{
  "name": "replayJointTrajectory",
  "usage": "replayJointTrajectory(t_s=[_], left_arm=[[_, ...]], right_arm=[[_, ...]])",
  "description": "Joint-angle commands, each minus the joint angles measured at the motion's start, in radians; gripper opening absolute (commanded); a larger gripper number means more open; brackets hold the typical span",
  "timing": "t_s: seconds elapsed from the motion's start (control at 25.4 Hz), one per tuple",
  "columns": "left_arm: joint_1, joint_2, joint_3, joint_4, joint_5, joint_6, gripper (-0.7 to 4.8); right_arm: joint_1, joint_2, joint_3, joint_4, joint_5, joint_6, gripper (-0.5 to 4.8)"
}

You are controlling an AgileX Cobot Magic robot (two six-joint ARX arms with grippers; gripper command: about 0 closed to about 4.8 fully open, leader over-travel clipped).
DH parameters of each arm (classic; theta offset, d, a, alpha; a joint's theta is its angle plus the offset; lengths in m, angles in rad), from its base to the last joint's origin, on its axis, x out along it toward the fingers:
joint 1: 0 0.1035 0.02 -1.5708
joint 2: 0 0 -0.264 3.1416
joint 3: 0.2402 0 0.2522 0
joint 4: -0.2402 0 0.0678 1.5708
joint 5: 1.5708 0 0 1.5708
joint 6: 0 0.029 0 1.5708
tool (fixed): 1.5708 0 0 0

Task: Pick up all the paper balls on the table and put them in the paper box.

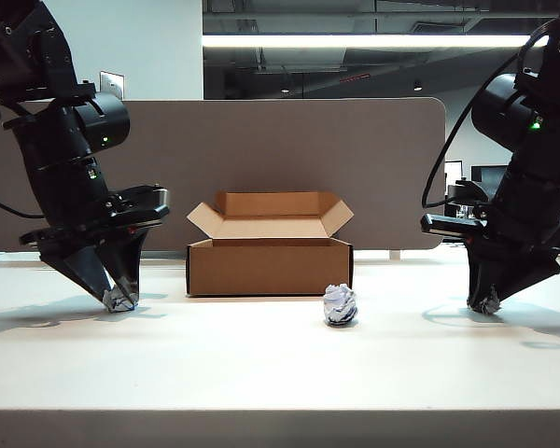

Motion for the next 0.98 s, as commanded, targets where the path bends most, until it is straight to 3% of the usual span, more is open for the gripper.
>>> replayJointTrajectory(t_s=[0.04,0.16,0.24,0.55,0.75,0.91,0.98], left_arm=[[0.0,0.0,0.001,-0.002,0.005,0.0,1.15],[0.0,0.0,0.001,-0.001,0.005,0.0,1.13],[0.0,0.0,0.001,0.001,0.005,0.0,0.53],[0.0,-0.003,0.008,0.006,0.006,0.0,0.51],[0.0,-0.019,0.052,0.005,0.022,-0.005,0.51],[-0.007,-0.019,0.161,0.008,0.036,-0.028,0.51],[-0.018,-0.018,0.222,0.027,0.036,-0.037,0.51]], right_arm=[[0.002,0.01,-0.006,-0.037,-0.014,-0.002,0.39],[0.002,0.01,-0.006,-0.031,-0.014,-0.004,0.14],[0.002,0.01,-0.006,-0.025,-0.014,-0.004,0.08],[0.002,0.009,0.01,-0.026,-0.019,-0.008,0.09],[0.002,0.005,0.113,-0.05,-0.115,-0.014,0.09],[0.007,0.005,0.241,-0.035,-0.282,-0.014,0.12],[0.016,0.006,0.299,-0.019,-0.309,-0.013,0.13]])
